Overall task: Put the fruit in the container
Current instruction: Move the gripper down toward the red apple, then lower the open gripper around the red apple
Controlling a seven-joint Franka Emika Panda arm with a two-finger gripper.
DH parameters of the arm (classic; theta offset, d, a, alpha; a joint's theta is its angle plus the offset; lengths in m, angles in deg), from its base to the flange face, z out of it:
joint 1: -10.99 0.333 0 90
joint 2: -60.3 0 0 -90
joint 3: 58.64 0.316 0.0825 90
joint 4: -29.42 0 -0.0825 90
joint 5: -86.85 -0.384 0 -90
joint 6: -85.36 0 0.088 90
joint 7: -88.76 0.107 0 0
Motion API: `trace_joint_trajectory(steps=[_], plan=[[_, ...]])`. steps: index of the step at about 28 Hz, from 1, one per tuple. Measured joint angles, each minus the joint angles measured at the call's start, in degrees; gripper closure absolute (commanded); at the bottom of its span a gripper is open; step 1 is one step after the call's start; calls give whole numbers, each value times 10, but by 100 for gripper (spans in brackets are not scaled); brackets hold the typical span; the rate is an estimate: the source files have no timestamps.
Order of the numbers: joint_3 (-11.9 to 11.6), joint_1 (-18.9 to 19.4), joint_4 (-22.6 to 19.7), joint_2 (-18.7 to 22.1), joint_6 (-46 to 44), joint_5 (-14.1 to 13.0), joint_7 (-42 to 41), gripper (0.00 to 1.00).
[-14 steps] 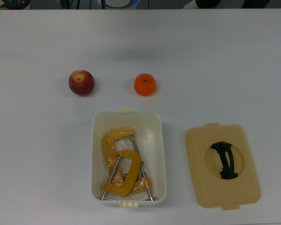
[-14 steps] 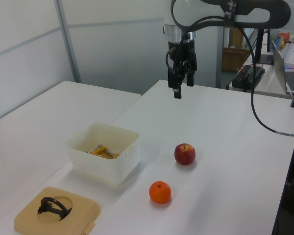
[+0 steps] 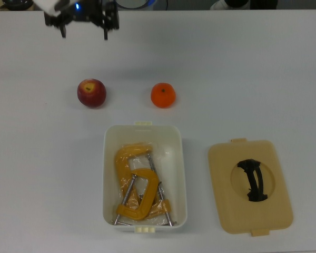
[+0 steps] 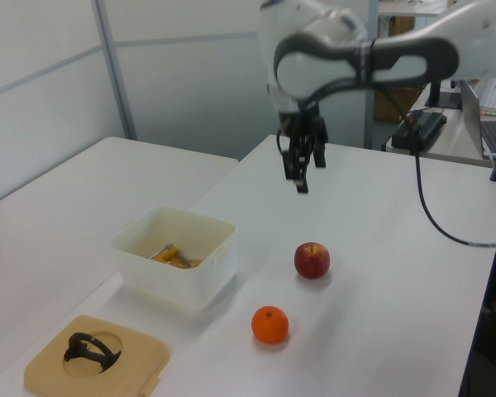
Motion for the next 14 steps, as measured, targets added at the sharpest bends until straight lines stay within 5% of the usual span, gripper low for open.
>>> trace_joint_trajectory(steps=[9,14], plan=[[0,-2,-110,-46,153,4,0,0],[0,-2,-124,-81,168,5,0,0]])
